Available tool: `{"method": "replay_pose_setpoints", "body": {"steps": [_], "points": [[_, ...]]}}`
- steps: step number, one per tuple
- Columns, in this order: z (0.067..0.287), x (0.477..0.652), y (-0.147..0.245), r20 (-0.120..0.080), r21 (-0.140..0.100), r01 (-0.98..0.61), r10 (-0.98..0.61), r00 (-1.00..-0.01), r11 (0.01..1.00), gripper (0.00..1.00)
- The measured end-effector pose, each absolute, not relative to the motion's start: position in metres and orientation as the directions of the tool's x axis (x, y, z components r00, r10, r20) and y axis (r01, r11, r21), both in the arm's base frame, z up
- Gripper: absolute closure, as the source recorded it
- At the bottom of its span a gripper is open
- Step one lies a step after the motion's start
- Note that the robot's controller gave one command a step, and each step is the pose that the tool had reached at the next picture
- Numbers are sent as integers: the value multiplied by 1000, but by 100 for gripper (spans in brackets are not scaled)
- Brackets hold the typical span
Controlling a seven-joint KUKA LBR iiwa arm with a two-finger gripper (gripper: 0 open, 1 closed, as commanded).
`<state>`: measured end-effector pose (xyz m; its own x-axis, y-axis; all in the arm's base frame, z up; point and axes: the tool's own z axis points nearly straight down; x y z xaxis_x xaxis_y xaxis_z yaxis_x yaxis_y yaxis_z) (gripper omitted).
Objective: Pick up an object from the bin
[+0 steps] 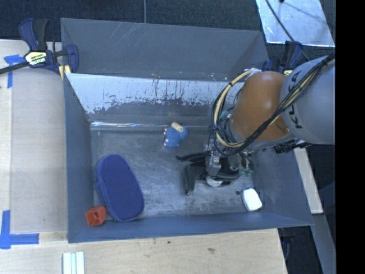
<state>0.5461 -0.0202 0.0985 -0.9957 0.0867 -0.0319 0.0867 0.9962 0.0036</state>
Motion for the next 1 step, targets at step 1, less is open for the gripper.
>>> {"method": "replay_pose_setpoints", "body": {"steps": [1], "points": [[250, 550, -12, -13, 1, 81, 81, -997, 997, 100]]}}
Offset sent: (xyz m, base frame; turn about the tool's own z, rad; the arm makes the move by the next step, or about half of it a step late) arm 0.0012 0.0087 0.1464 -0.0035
